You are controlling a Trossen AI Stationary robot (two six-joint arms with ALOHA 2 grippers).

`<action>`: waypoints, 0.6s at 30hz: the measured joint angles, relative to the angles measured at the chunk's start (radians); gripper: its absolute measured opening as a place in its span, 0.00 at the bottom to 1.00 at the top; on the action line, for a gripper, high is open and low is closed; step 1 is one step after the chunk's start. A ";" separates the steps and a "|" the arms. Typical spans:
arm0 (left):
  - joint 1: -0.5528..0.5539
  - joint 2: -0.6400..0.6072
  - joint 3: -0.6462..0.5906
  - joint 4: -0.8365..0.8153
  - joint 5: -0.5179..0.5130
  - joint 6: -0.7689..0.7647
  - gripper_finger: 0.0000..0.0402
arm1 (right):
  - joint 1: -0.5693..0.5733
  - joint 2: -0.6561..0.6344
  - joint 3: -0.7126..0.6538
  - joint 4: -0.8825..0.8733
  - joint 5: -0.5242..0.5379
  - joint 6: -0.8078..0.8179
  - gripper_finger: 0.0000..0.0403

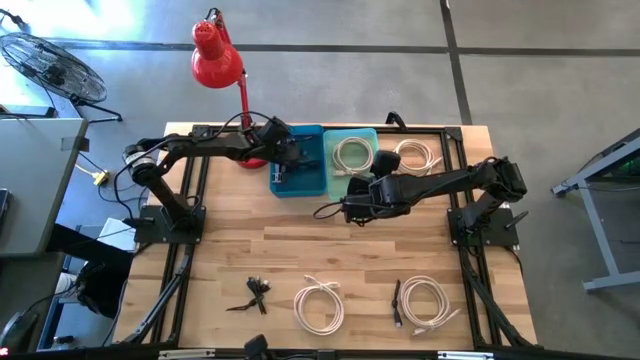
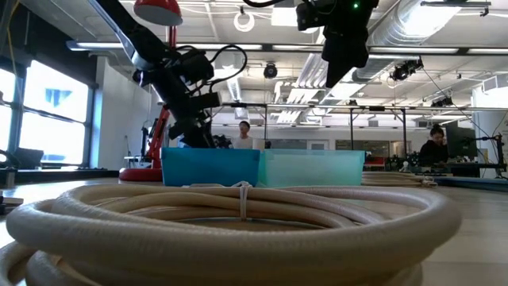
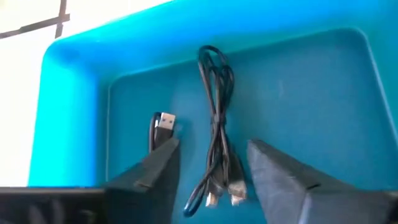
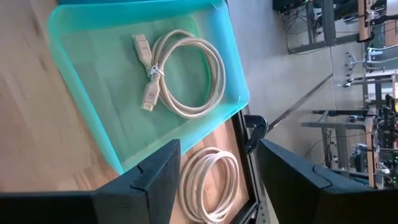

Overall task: Pick & Place USB Port
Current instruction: Put the brown HDMI cable into the green bin

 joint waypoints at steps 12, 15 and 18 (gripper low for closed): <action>0.000 -0.116 -0.001 -0.091 0.128 -0.102 0.55 | 0.000 -0.039 -0.002 -0.256 0.065 0.057 0.51; -0.013 -0.174 -0.001 -0.124 0.203 -0.110 0.55 | 0.000 -0.076 -0.002 -0.283 0.046 0.105 0.51; -0.036 -0.245 -0.001 -0.166 0.258 -0.113 0.55 | 0.000 -0.148 -0.002 -0.286 0.007 0.109 0.51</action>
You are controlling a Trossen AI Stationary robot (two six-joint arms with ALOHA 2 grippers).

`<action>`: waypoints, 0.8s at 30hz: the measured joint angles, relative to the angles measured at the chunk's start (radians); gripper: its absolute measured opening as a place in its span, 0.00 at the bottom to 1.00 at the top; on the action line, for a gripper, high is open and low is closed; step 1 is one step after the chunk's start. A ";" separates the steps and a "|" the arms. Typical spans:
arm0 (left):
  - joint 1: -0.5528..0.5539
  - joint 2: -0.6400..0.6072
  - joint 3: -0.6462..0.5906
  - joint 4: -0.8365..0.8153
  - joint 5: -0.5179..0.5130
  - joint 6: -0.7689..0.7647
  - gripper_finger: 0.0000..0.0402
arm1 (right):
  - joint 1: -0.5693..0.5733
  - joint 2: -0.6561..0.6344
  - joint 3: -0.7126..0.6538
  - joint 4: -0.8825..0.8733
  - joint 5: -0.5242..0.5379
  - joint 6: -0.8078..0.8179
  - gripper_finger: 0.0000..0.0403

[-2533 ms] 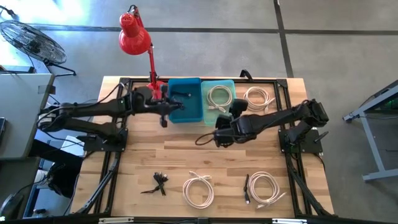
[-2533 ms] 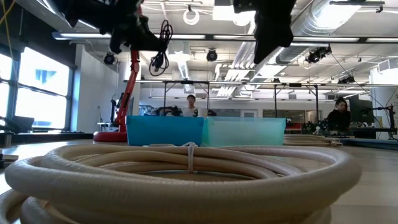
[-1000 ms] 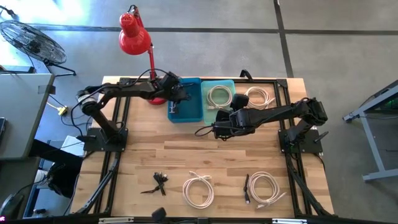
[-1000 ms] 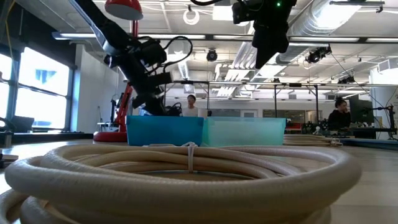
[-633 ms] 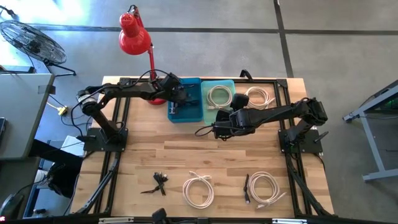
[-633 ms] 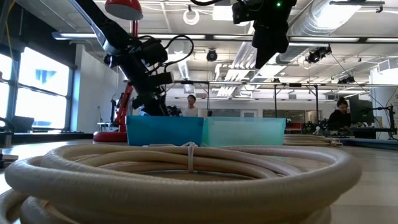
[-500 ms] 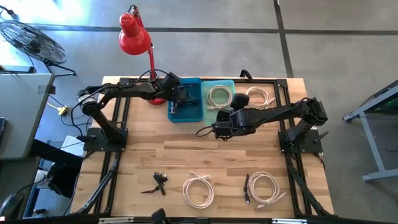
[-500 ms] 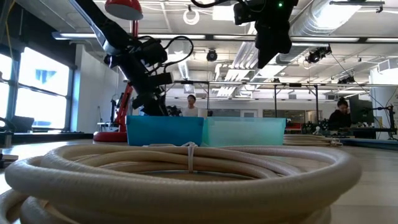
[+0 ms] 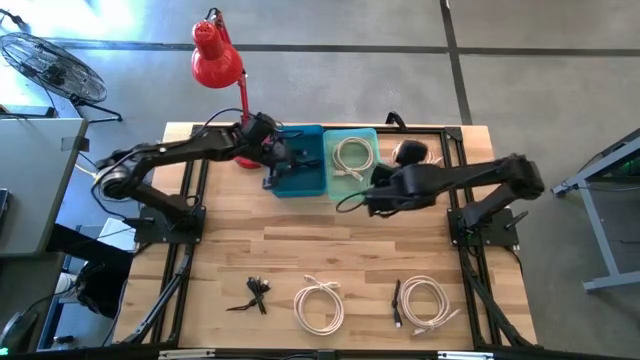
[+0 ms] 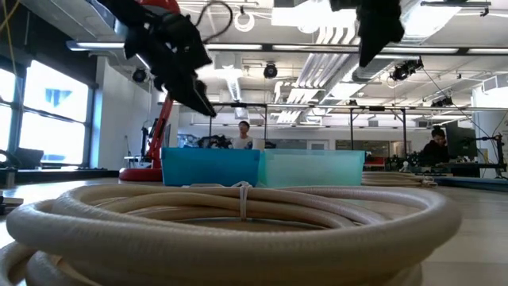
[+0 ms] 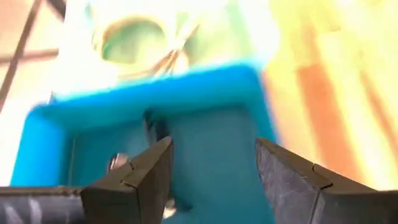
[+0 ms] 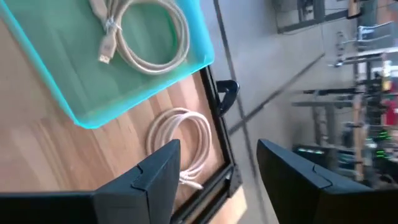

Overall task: Pick & Place USB Port
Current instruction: Put the brown HDMI cable into the green bin

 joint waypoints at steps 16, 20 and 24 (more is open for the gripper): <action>-0.012 -0.387 0.000 -0.351 0.106 -0.001 0.55 | 0.064 -0.527 -0.001 0.000 -0.395 0.274 0.51; -0.012 -0.458 0.000 -0.458 0.163 0.004 0.55 | 0.126 -0.640 -0.095 0.037 -0.502 0.388 0.51; -0.012 -0.532 -0.017 -0.545 0.172 0.027 0.55 | 0.173 -0.746 -0.287 0.149 -0.599 0.529 0.51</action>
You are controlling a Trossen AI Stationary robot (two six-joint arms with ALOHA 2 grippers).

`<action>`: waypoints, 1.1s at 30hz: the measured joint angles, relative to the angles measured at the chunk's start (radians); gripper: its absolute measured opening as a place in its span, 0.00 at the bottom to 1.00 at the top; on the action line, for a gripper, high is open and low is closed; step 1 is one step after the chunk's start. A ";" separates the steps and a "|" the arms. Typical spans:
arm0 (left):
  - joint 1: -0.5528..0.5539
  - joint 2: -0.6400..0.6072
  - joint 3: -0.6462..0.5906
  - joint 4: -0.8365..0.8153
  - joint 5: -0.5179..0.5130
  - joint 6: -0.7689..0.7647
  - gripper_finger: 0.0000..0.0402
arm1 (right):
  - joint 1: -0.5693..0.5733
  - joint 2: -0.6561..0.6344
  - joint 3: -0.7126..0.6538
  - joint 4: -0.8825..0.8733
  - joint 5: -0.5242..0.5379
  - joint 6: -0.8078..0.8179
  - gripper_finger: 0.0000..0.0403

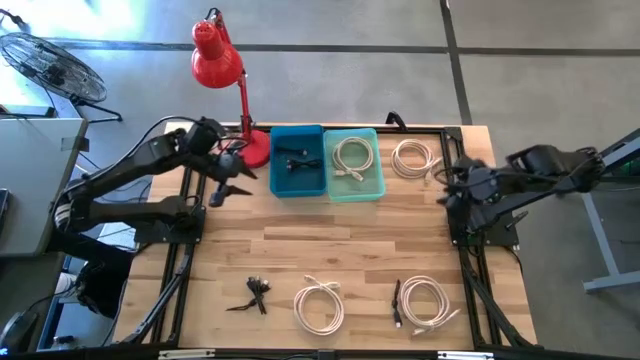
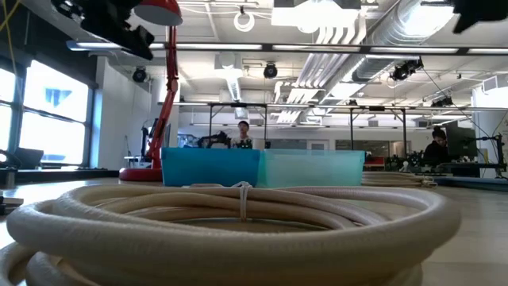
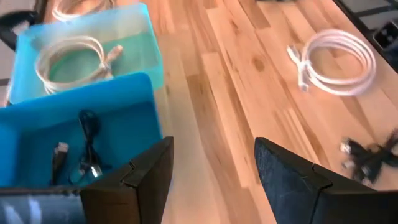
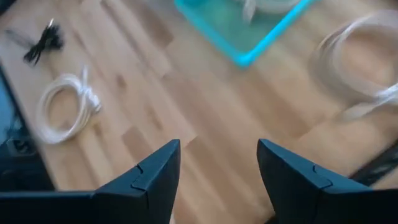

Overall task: Pick & Place USB Port
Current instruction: Put the brown HDMI cable into the green bin

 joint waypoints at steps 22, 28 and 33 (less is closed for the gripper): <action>0.000 -0.153 -0.376 0.390 0.118 -0.265 0.55 | 0.298 0.114 -0.540 0.670 -0.439 0.390 0.47; 0.000 -0.153 -0.381 0.424 0.086 -0.281 0.55 | 0.382 0.204 -0.540 0.692 -0.438 0.505 0.40; 0.000 -0.153 -0.381 0.421 0.065 -0.282 0.55 | 0.425 0.291 -0.540 0.761 -0.438 0.662 0.34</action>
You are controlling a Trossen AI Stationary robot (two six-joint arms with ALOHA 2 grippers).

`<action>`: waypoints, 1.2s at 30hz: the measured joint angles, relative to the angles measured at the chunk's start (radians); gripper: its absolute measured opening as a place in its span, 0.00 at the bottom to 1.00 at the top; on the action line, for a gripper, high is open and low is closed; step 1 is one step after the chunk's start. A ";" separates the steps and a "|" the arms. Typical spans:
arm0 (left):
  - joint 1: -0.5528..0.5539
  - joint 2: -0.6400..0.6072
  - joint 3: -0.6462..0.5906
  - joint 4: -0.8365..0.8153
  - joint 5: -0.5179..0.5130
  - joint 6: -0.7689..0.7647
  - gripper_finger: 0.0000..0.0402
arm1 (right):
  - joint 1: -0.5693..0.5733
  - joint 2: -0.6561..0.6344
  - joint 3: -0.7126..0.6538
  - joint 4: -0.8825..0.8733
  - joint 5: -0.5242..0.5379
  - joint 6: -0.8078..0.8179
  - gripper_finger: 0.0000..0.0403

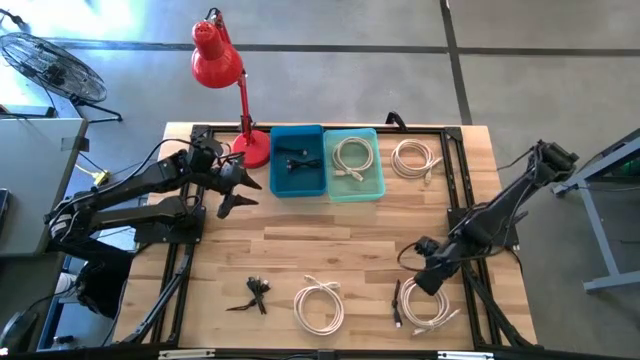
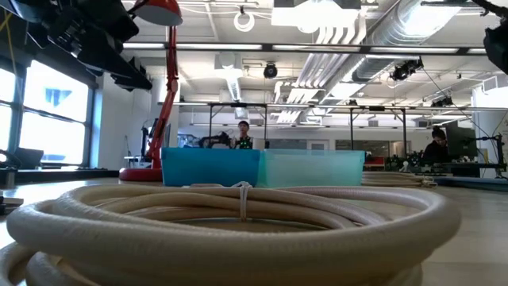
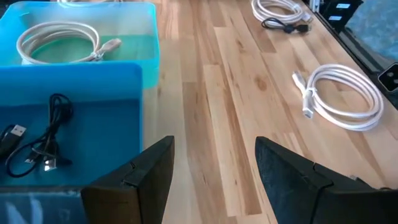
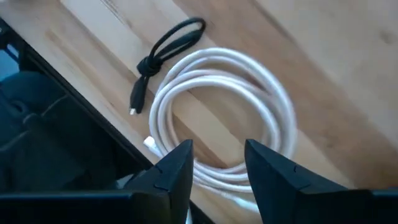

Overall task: Pick & Place USB Port
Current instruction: Put the brown HDMI cable into the green bin

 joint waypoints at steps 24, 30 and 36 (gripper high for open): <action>0.000 0.001 -0.103 0.040 -0.018 0.052 0.55 | 0.009 0.153 0.011 -0.074 -0.039 -0.039 0.29; 0.000 0.001 -0.116 0.061 -0.005 0.053 0.55 | 0.017 0.155 0.011 -0.117 -0.026 -0.078 0.29; 0.000 0.001 -0.116 0.061 0.018 0.050 0.55 | 0.035 0.155 0.011 -0.132 -0.008 -0.103 0.29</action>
